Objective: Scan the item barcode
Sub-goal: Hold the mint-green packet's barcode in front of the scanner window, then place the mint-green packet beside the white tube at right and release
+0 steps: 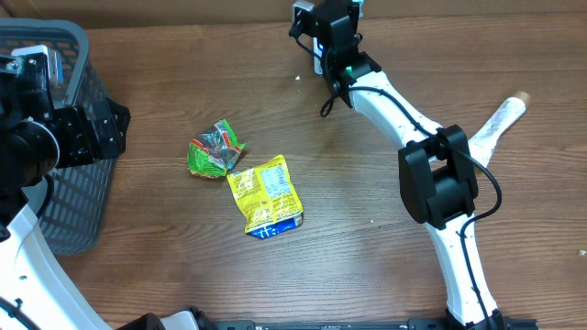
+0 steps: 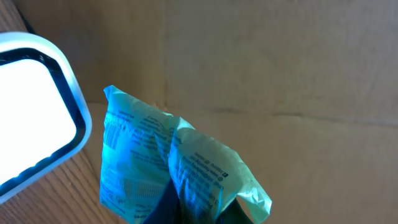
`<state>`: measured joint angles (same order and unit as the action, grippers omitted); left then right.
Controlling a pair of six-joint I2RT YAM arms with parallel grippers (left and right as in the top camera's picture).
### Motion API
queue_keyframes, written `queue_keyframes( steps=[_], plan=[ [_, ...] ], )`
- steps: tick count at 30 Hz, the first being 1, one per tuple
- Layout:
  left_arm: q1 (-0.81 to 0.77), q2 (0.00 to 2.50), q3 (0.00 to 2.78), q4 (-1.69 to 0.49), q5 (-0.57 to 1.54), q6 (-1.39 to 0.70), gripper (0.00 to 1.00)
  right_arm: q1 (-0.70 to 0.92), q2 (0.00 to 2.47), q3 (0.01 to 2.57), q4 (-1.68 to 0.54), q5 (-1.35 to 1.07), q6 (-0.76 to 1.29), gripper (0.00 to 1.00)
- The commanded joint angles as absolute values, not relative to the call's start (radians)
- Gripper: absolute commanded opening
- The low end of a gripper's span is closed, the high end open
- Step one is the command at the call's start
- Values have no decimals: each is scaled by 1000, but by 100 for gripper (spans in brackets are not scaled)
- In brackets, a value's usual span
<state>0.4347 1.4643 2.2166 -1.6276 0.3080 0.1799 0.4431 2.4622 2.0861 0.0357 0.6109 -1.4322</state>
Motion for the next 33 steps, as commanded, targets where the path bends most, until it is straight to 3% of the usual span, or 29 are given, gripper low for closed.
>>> queue_keyframes(
  steps=[1, 9, 27, 33],
  plan=[
    [443, 1466, 2214, -1626, 322, 194, 100, 452, 2458, 2087, 48, 695, -1322, 4],
    [443, 1466, 2214, -1626, 322, 195, 100, 493, 2460, 2080, 48, 786, -1199, 4],
    [443, 1466, 2214, -1626, 322, 194, 100, 503, 2461, 2015, 115, 876, -1210, 4],
    [443, 1466, 2214, -1626, 322, 194, 100, 527, 2394, 2015, 122, 889, -1045, 4]
  ],
)
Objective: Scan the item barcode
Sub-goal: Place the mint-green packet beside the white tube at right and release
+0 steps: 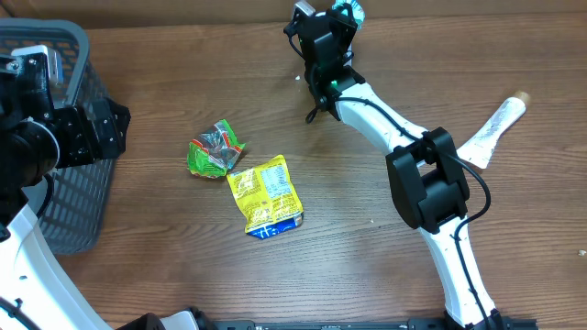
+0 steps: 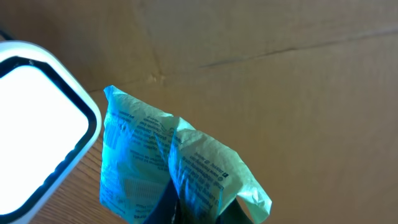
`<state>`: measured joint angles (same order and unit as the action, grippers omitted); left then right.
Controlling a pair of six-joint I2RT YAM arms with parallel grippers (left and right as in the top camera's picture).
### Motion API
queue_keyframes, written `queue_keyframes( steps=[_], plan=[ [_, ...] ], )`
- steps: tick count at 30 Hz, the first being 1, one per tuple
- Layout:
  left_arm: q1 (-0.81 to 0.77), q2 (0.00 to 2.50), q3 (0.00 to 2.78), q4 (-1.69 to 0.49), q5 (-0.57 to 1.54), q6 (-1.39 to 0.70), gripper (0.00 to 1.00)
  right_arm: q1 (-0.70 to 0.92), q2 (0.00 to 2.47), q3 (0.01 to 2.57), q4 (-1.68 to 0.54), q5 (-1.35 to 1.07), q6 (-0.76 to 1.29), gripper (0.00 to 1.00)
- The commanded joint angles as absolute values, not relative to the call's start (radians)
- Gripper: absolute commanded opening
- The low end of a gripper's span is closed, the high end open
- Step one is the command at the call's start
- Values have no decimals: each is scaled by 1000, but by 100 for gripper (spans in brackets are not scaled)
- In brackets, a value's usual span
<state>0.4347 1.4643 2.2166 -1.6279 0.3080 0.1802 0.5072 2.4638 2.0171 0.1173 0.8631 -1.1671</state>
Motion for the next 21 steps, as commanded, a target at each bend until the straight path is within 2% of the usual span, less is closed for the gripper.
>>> queue_keyframes(
  steps=[1, 4, 8, 11, 15, 16, 21],
  plan=[
    [443, 1466, 2214, -1626, 322, 194, 100, 529, 2368, 2015, 112, 890, -1025, 4],
    [443, 1466, 2214, -1626, 322, 194, 100, 533, 2268, 2015, 30, 889, -959, 4],
    [443, 1466, 2214, -1626, 322, 195, 100, 528, 2076, 2015, -271, 814, -652, 4],
    [443, 1466, 2214, -1626, 322, 195, 100, 482, 1935, 2015, -532, 594, -385, 4],
    [443, 1466, 2214, -1626, 322, 195, 100, 304, 1797, 2015, -793, 186, -65, 4],
    [443, 1466, 2214, -1626, 322, 194, 100, 215, 1782, 2015, -870, 38, 18, 4],
    [443, 1466, 2214, -1626, 322, 194, 100, -45, 1828, 2015, -1085, -234, 159, 4]
  ],
)
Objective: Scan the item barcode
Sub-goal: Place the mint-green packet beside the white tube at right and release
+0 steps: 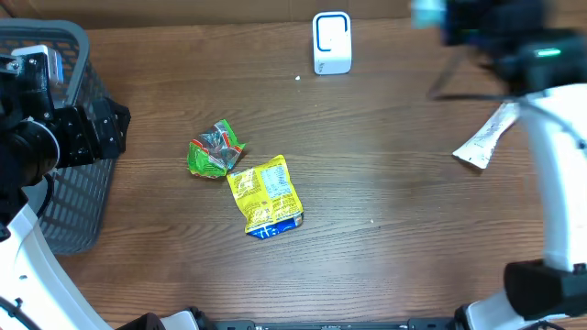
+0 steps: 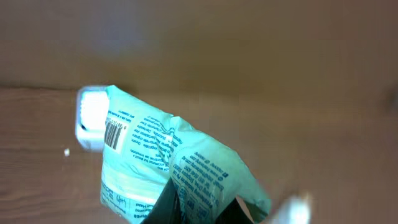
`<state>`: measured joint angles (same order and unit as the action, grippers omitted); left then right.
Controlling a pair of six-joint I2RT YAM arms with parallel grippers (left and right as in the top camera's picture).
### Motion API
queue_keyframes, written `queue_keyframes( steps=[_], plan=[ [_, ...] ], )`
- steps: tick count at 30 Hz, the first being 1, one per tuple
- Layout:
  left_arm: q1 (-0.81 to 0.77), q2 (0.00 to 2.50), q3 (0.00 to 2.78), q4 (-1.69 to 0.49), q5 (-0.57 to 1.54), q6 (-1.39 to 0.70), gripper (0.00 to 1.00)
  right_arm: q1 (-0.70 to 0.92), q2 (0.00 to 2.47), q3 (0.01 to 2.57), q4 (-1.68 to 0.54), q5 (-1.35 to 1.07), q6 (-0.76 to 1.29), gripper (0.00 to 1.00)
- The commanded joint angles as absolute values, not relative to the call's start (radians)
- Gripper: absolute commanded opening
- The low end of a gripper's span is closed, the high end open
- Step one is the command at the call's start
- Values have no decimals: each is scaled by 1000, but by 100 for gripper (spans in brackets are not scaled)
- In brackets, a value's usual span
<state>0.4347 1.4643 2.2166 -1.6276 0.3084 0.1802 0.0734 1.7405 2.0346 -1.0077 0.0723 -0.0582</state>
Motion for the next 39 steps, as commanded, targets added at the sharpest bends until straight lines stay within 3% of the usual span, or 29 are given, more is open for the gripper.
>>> queue_keyframes(
  steps=[1, 8, 20, 32, 39],
  plan=[
    [443, 1466, 2214, -1626, 322, 194, 100, -88, 1847, 2015, -1114, -242, 181, 4],
    [443, 1466, 2214, -1626, 322, 195, 100, -255, 2025, 2015, -1174, -241, 319, 4],
    [443, 1466, 2214, -1626, 322, 194, 100, -265, 2263, 2015, -1179, -71, 370, 4],
    [443, 1466, 2214, -1626, 322, 195, 100, -270, 2304, 2009, -1194, 170, 491, 4],
    [443, 1466, 2214, -1626, 322, 195, 100, -310, 2304, 2003, -1250, 212, 510, 10]
  ],
)
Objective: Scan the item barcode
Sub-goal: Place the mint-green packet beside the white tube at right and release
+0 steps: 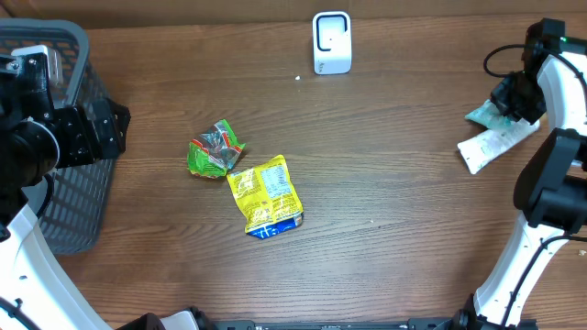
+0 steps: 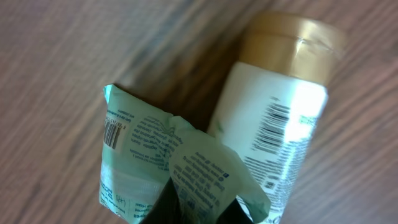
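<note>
My right gripper [image 2: 196, 200] is shut on a pale green packet [image 2: 155, 155] with small print and a barcode at its upper left corner. In the overhead view the right gripper [image 1: 502, 103] holds that packet [image 1: 481, 115] low at the table's right edge, just over a white tube [image 1: 495, 145]. The wrist view shows this tube [image 2: 280, 124] with its gold cap and its own barcode right beneath the packet. The white scanner [image 1: 331, 41] stands at the back middle, far from the packet. My left arm [image 1: 64, 133] stays by the basket, and its fingers are not clear.
A dark mesh basket [image 1: 64, 197] stands at the left edge. A crumpled green packet [image 1: 215, 149] and a yellow packet [image 1: 266, 194] lie left of the table's middle. A brown cardboard wall runs along the back.
My right gripper, with the packet still in it, was high at the back right and is now low over the white tube at the right edge. The left arm has not moved.
The right gripper first held the packet right by the scanner at the back, lit blue. It was still there a second later, turned a little. Then it was away at the back right, and now it is low over the white tube.
</note>
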`<state>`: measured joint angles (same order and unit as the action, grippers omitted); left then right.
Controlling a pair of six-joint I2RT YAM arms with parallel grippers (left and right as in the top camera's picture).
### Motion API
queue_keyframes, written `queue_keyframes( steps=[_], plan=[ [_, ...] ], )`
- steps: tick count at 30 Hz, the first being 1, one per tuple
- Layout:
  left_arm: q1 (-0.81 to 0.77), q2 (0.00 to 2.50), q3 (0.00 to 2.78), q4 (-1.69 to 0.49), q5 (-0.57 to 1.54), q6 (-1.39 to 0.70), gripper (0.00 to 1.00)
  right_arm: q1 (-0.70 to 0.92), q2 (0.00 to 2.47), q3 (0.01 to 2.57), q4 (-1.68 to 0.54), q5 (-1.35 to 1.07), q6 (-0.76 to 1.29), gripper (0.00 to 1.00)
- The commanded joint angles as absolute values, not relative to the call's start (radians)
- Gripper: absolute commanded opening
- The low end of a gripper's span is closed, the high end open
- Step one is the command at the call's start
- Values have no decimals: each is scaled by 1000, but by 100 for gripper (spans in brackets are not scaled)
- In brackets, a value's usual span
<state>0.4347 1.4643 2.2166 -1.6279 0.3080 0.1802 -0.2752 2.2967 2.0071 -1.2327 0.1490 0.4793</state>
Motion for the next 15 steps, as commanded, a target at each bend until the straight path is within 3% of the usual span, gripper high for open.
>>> queue_keyframes(
  steps=[1, 3, 5, 6, 7, 10, 15],
  plan=[
    [443, 1466, 2214, -1626, 322, 195, 100, -315, 2304, 2003, -1253, 210, 509, 13],
    [443, 1466, 2214, -1626, 322, 194, 100, -321, 2303, 2006, -1264, 205, 493, 24],
    [443, 1466, 2214, -1626, 322, 195, 100, -322, 2299, 2009, -1270, 201, 447, 61],
    [443, 1466, 2214, -1626, 322, 195, 100, -322, 2298, 2012, -1275, 200, 439, 75],
    [443, 1466, 2214, -1626, 322, 194, 100, -322, 2292, 2015, -1283, 197, 437, 81],
    [443, 1466, 2214, -1626, 322, 194, 100, -322, 2272, 2033, -1300, 153, 410, 90],
    [443, 1466, 2214, -1626, 322, 195, 100, -302, 2191, 2116, -1335, 68, 352, 96]
  ],
)
